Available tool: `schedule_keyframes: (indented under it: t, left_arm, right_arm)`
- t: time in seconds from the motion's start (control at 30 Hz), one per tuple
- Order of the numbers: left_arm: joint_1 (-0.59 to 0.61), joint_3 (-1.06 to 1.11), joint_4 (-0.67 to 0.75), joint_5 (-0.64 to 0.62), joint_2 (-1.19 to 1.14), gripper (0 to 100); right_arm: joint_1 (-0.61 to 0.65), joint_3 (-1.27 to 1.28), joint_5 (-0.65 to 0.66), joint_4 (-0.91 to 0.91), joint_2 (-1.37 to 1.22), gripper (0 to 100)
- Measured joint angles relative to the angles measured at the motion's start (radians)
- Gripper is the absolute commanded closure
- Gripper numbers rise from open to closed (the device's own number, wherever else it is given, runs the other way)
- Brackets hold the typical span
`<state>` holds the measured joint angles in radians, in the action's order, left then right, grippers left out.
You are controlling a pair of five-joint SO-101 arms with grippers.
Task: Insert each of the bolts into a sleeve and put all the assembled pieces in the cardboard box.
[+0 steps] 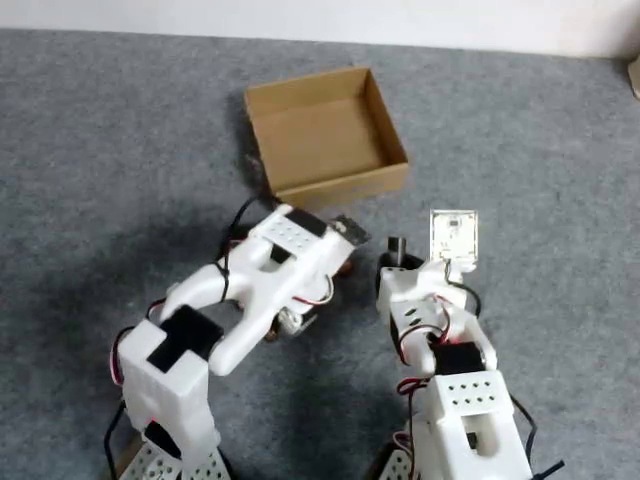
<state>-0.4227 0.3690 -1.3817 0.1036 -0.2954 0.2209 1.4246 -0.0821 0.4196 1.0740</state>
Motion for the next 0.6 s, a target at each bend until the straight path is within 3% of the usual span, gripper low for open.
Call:
schedule_keyframes:
  t: [0.33,0.47,0.6]
  left_arm:
    - [0.032,0.209,-0.127,0.041,0.479,100]
    - [0.213,0.322,-0.129,0.040,0.717,100]
    - [0.494,0.453,0.034,-0.041,0.796,100]
  right_arm:
    - [0.000,0.000,0.000,0.000,0.000,99.5]
    - [-0.015,0.000,0.000,0.000,0.000,99.5]
    - [-0.014,0.000,0.000,0.000,0.000,99.5]
